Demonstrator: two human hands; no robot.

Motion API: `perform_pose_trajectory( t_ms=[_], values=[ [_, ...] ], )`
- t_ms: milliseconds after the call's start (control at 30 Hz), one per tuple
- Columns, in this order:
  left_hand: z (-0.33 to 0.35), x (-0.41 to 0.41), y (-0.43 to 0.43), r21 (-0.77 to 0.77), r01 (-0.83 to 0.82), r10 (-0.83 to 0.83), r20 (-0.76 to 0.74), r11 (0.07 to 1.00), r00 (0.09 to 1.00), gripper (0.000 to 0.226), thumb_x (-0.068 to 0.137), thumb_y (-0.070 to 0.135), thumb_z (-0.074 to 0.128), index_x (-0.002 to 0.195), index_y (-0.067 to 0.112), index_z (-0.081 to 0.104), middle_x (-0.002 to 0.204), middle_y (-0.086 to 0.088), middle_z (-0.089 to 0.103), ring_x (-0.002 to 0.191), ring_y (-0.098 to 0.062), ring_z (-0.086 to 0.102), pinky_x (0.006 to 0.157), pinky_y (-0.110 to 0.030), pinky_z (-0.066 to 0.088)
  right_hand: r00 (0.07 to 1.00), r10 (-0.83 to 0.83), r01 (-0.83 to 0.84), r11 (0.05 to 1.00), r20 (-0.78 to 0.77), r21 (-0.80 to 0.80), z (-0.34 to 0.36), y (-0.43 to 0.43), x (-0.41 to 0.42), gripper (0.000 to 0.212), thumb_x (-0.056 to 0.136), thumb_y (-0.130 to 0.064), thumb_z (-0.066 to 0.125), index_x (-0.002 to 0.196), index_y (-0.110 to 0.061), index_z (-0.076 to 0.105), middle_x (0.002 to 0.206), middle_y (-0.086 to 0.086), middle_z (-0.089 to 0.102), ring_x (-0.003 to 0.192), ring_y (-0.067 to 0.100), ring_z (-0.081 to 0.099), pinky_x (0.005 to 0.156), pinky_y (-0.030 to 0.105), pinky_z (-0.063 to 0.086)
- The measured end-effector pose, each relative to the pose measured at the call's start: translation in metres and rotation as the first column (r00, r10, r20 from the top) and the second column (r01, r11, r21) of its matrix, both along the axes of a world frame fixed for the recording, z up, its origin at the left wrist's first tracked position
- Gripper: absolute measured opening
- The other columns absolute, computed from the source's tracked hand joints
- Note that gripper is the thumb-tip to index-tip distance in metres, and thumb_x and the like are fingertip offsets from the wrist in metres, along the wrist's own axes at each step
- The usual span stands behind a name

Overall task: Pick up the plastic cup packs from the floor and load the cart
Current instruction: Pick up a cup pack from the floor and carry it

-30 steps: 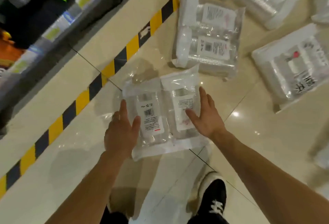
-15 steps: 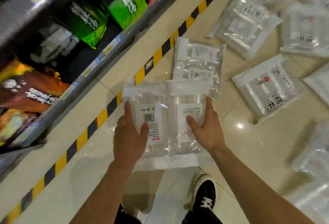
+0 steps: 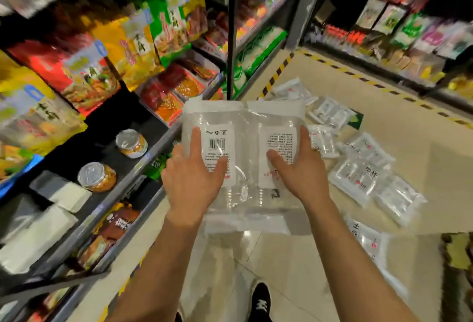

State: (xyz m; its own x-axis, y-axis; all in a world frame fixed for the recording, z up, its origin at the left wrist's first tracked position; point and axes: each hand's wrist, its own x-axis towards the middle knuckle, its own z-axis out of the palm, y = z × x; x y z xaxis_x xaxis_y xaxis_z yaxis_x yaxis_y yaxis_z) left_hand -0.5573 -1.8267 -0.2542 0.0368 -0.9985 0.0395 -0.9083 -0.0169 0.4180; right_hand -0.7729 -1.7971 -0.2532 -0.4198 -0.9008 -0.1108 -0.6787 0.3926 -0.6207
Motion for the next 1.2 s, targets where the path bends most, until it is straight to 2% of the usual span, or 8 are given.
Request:
perform_pose_trajectory(
  t_ms=[100, 233, 400, 533, 733, 867, 1067, 1200],
  values=[
    [0.076, -0.029, 0.013, -0.061, 0.046, -0.046, 0.0, 0.997, 0.999, 0.084, 0.08, 0.072, 0.039, 0.15, 0.032, 0.014, 0.134, -0.016, 0.047, 0.111, -0.037, 0.052, 0.087, -0.047, 0.043, 0.995, -0.07, 0.069, 0.997, -0.075, -0.023, 0.08, 0.02, -0.024, 0.096, 0.079, -0.07, 0.054, 0.152, -0.036, 0.002, 0.131, 0.012, 0.051, 0.116, 0.033, 0.053, 0.09, 0.047, 0.049],
    [0.144, -0.062, 0.034, -0.058, 0.13, -0.129, 0.014, 0.99, 0.991, 0.085, 0.083, 0.071, 0.043, 0.151, 0.034, 0.009, 0.143, -0.015, 0.041, 0.122, -0.037, 0.046, 0.098, -0.049, 0.039, 0.982, -0.168, 0.167, 0.986, -0.089, -0.024, 0.148, 0.065, -0.054, 0.099, 0.078, -0.074, 0.052, 0.153, -0.035, 0.0, 0.132, 0.014, 0.05, 0.114, 0.034, 0.056, 0.088, 0.043, 0.05],
    [0.187, -0.094, 0.062, -0.061, 0.339, -0.338, 0.016, 0.939, 0.941, 0.088, 0.08, 0.075, 0.04, 0.152, 0.035, 0.009, 0.141, -0.018, 0.043, 0.125, -0.038, 0.043, 0.101, -0.049, 0.036, 0.939, -0.319, 0.312, 0.948, -0.129, -0.067, 0.192, 0.143, -0.075, 0.1, 0.071, -0.079, 0.046, 0.151, -0.034, 0.005, 0.121, 0.01, 0.06, 0.104, 0.031, 0.06, 0.081, 0.042, 0.053],
    [0.206, -0.115, 0.095, -0.052, 0.532, -0.533, 0.003, 0.845, 0.846, 0.088, 0.081, 0.074, 0.043, 0.152, 0.034, 0.01, 0.132, -0.017, 0.052, 0.117, -0.038, 0.051, 0.094, -0.045, 0.044, 0.862, -0.483, 0.472, 0.875, -0.154, -0.102, 0.209, 0.219, -0.072, 0.097, 0.072, -0.078, 0.044, 0.15, -0.036, 0.004, 0.117, 0.01, 0.062, 0.1, 0.031, 0.062, 0.079, 0.041, 0.053],
    [0.221, -0.141, 0.179, -0.094, 0.779, -0.783, -0.01, 0.62, 0.622, 0.081, 0.082, 0.072, 0.045, 0.149, 0.036, 0.015, 0.125, -0.015, 0.055, 0.112, -0.035, 0.053, 0.087, -0.042, 0.043, 0.652, -0.735, 0.727, 0.676, -0.185, -0.12, 0.222, 0.346, -0.044, 0.092, 0.081, -0.07, 0.05, 0.153, -0.031, 0.007, 0.128, 0.011, 0.055, 0.109, 0.033, 0.058, 0.083, 0.042, 0.051],
    [0.224, -0.158, 0.253, -0.087, 0.903, -0.907, -0.019, 0.421, 0.421, 0.082, 0.081, 0.076, 0.04, 0.149, 0.04, 0.012, 0.128, -0.014, 0.053, 0.113, -0.036, 0.053, 0.091, -0.046, 0.045, 0.481, -0.858, 0.853, 0.505, -0.182, -0.129, 0.226, 0.447, -0.016, 0.09, 0.083, -0.067, 0.051, 0.152, -0.031, 0.007, 0.131, 0.01, 0.055, 0.111, 0.032, 0.058, 0.081, 0.041, 0.048],
    [0.244, -0.164, 0.412, -0.067, 0.994, -0.995, -0.055, 0.091, 0.087, 0.08, 0.085, 0.072, 0.042, 0.15, 0.04, 0.009, 0.134, -0.015, 0.043, 0.114, -0.035, 0.052, 0.089, -0.044, 0.045, 0.174, -0.977, 0.965, 0.194, -0.125, -0.174, 0.239, 0.616, 0.055, 0.081, 0.084, -0.062, 0.054, 0.148, -0.033, 0.014, 0.128, 0.008, 0.057, 0.108, 0.032, 0.06, 0.083, 0.043, 0.051],
    [0.257, -0.145, 0.54, -0.094, 0.989, -0.988, -0.093, -0.114, -0.123, 0.078, 0.088, 0.066, 0.046, 0.152, 0.037, 0.012, 0.139, -0.013, 0.04, 0.12, -0.032, 0.05, 0.092, -0.041, 0.043, -0.022, -0.993, 0.984, -0.001, -0.113, -0.181, 0.243, 0.736, 0.116, 0.081, 0.079, -0.067, 0.05, 0.145, -0.036, 0.015, 0.129, 0.01, 0.057, 0.109, 0.032, 0.059, 0.083, 0.044, 0.053]
  ],
)
